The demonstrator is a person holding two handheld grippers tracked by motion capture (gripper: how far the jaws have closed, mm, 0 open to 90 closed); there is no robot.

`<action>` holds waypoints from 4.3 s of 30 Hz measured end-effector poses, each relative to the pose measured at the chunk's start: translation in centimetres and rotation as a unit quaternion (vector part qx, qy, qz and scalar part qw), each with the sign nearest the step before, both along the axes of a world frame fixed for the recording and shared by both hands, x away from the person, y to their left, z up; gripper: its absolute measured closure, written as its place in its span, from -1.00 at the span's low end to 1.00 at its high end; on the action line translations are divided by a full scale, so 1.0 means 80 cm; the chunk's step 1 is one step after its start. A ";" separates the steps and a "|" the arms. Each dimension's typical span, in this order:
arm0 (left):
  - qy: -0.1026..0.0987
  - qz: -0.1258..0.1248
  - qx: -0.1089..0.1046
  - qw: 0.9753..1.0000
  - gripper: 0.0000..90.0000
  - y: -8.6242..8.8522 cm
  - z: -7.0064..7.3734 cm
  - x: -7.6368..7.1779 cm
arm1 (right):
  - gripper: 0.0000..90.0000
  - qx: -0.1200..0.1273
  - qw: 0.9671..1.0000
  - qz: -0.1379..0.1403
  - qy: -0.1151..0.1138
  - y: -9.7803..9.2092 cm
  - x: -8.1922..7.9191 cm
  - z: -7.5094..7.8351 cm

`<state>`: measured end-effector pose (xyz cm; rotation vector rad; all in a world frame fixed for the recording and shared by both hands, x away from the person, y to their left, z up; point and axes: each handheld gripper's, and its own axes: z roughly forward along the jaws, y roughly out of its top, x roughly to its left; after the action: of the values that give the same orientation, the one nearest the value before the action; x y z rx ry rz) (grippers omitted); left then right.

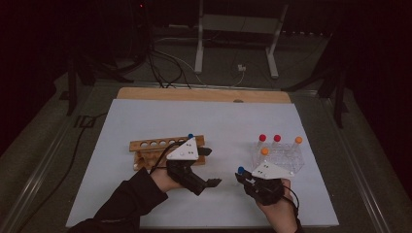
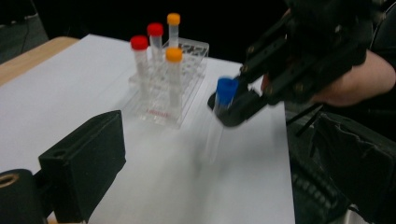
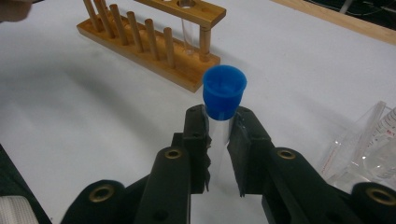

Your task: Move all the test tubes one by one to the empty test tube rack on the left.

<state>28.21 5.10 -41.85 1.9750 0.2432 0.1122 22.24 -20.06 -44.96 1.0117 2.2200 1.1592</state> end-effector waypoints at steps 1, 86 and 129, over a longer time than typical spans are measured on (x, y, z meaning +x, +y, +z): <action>0.000 -0.001 -0.003 1.000 -0.87 -0.005 0.001 0.000 | 0.71 0.000 1.000 -0.001 -0.002 0.000 0.000 0.000; -0.063 0.108 0.025 0.992 0.71 0.045 0.058 0.035 | -1.00 0.078 0.996 -0.023 -0.037 -0.022 -0.003 0.013; -0.028 0.231 0.038 0.972 0.71 0.106 -0.014 0.087 | -1.00 0.089 0.995 -0.021 -0.041 -0.029 -0.003 0.013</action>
<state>35.20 13.61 -42.96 1.9543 0.6681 0.4825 22.03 -22.36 -43.93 1.0565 2.0510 1.3740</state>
